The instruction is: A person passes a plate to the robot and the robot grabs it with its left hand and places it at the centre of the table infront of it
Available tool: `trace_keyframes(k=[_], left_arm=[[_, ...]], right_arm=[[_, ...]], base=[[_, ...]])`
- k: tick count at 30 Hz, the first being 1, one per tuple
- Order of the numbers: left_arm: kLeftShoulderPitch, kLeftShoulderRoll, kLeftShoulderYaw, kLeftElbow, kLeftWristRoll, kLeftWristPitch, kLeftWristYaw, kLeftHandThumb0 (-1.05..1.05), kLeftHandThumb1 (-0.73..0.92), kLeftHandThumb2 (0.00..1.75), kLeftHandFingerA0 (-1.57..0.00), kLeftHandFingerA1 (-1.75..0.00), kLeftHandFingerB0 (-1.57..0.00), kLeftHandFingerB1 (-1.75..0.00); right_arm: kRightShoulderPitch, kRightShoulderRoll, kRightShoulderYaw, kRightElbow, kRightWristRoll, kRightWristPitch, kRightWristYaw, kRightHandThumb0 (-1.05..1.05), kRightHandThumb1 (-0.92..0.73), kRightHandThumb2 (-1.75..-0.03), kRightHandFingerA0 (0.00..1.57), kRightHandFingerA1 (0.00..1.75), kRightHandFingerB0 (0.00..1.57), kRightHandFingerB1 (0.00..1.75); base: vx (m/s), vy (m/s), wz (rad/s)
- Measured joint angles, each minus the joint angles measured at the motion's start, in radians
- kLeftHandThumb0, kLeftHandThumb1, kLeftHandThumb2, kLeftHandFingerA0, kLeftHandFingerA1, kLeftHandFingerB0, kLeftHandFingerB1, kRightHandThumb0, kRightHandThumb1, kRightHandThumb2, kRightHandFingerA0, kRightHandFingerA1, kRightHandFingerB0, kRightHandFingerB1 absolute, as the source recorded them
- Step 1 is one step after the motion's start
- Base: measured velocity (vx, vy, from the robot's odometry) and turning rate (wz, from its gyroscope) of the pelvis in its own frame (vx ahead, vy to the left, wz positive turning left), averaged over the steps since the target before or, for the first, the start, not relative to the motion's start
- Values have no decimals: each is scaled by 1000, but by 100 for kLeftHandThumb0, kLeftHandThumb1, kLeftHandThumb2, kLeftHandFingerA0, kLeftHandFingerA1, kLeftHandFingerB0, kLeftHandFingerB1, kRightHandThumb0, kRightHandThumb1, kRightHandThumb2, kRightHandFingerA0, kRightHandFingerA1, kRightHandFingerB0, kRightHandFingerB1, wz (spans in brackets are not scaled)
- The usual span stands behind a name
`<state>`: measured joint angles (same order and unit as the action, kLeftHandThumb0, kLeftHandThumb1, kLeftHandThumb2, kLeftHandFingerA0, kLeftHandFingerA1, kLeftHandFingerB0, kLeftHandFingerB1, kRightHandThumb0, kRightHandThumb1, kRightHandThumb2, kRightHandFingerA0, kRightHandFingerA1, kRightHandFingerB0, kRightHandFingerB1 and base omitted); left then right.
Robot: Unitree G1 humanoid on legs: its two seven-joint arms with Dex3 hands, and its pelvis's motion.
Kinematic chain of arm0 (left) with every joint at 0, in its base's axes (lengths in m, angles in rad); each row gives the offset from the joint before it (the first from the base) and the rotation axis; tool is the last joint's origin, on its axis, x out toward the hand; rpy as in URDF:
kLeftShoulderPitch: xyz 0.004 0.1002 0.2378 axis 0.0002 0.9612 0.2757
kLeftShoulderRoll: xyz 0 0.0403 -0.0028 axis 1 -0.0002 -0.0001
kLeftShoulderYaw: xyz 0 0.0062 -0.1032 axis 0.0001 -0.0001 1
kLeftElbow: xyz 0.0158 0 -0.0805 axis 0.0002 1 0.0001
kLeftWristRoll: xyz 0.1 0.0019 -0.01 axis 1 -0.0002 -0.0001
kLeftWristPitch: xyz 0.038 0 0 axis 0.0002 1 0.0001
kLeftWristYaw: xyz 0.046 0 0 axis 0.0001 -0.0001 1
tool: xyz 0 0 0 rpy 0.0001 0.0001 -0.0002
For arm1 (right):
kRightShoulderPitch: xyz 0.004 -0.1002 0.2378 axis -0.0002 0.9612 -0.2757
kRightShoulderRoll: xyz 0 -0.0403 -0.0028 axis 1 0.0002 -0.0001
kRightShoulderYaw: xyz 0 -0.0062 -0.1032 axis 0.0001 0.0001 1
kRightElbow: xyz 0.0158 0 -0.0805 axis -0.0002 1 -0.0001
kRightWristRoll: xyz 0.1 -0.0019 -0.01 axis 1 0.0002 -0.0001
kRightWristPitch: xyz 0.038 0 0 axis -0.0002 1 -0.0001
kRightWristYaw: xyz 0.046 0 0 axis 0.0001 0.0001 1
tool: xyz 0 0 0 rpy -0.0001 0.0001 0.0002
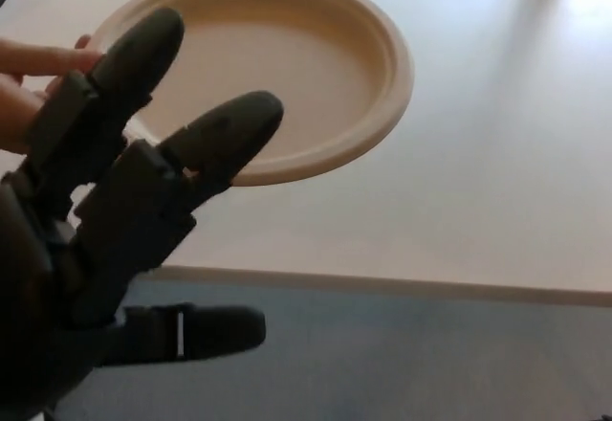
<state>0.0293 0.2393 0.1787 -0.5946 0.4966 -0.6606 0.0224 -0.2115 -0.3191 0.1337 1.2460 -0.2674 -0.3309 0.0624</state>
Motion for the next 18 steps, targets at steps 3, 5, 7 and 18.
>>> trace_keyframes(k=[3, 5, 7, 18], left_arm=[[-107, 37, 4, 93, 48, 4, 7, -82, 51, 81, 0, 0, 0, -19], [-163, 54, 3, 140, 81, 13, 8, -76, 61, 64, 0, 0, 0, -5], [-200, 68, -1, 172, 111, 24, 8, -97, 61, 95, 0, 0, 0, -18], [-312, 132, -76, 288, 272, 161, -28, -98, 56, 98, 0, 0, 0, -16]], right_arm=[[-1, 0, 0, 0, 0, 1, 2, -75, -80, -65, 34, 61, 20, 48], [-1, 0, 0, 0, 0, 1, 2, -75, -80, -65, 35, 62, 21, 49], [-1, 0, 0, 0, 0, 1, 3, -75, -80, -65, 37, 62, 20, 49], [-1, -3, 5, 0, -3, 5, 5, -73, -60, -101, 32, 63, 18, 54]], base=[[0, 0, 0], [0, 0, 0], [0, 0, 0], [0, 0, 0]])
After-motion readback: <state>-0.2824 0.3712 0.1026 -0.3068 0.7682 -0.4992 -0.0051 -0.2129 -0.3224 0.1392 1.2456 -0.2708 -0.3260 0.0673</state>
